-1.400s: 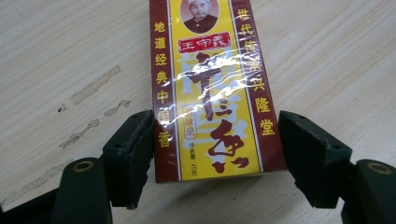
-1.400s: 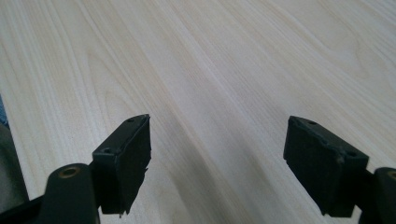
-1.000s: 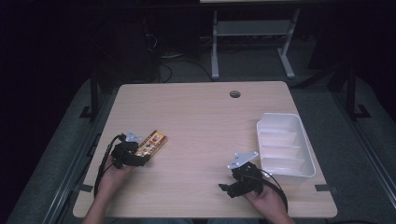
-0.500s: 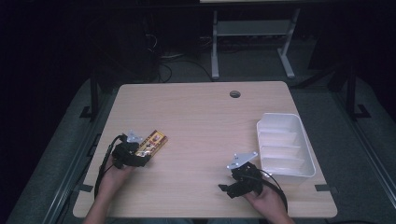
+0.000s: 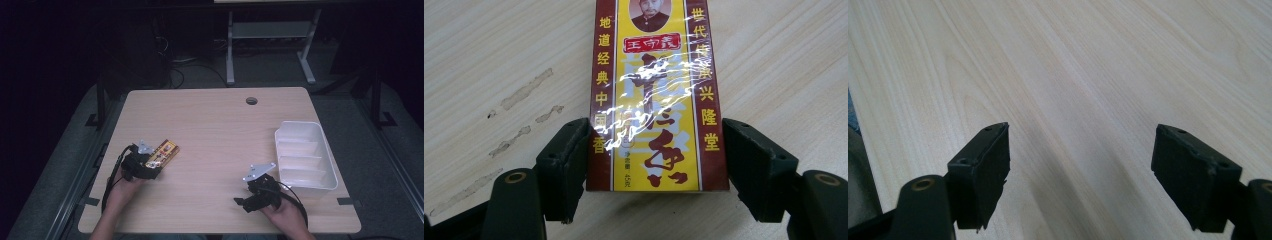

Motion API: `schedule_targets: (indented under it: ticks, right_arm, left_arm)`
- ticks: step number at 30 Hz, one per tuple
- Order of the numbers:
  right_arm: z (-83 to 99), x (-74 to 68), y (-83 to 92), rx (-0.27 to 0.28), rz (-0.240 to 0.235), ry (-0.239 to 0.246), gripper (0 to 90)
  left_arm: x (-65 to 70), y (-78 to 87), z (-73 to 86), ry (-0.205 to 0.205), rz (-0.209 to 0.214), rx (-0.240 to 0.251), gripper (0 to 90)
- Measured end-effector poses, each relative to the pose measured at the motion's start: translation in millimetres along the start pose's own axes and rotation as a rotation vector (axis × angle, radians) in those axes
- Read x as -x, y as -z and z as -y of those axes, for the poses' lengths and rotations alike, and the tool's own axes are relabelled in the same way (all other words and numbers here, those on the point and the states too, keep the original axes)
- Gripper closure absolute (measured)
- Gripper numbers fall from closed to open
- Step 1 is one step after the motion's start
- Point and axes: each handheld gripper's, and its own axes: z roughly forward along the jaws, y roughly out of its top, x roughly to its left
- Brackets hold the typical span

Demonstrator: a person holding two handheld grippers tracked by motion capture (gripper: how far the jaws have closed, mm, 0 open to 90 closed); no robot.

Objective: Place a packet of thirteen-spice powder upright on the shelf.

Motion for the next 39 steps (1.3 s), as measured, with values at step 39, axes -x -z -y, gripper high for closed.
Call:
schedule_targets:
  ticks: [39]
  right_arm:
    - [-1.6, -2.1, 2.5, 0.010, -0.004, 0.005, 23.8]
  left_arm:
    - [3.6, 3.8, 0.1, 0.012, -0.033, 0.020, 33.4]
